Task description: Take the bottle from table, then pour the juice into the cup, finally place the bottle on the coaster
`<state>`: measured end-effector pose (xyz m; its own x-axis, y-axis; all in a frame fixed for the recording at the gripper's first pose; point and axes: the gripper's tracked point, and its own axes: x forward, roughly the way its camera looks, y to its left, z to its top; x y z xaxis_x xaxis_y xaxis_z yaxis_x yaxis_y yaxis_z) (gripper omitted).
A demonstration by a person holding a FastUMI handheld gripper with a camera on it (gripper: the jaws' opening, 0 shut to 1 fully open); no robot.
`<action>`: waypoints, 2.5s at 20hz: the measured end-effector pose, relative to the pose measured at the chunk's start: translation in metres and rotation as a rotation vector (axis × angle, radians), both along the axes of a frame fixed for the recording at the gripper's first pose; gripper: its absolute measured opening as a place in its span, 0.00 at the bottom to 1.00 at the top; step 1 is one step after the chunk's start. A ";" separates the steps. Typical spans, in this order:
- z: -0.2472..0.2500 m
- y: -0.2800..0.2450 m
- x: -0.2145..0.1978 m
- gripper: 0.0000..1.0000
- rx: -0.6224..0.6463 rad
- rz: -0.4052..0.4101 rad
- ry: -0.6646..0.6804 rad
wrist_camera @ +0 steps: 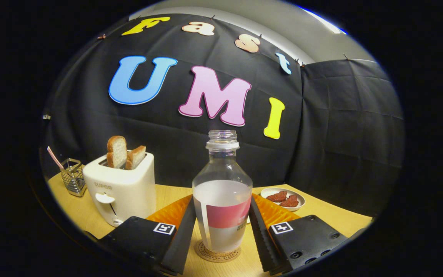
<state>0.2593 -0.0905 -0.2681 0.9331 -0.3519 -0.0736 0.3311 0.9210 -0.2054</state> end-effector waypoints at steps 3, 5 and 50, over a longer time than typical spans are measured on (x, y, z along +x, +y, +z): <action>-0.021 -0.004 0.006 0.75 0.037 0.000 0.031; -0.030 -0.008 0.010 0.75 0.053 -0.007 0.038; 0.094 0.045 -0.167 0.97 0.108 0.097 -0.084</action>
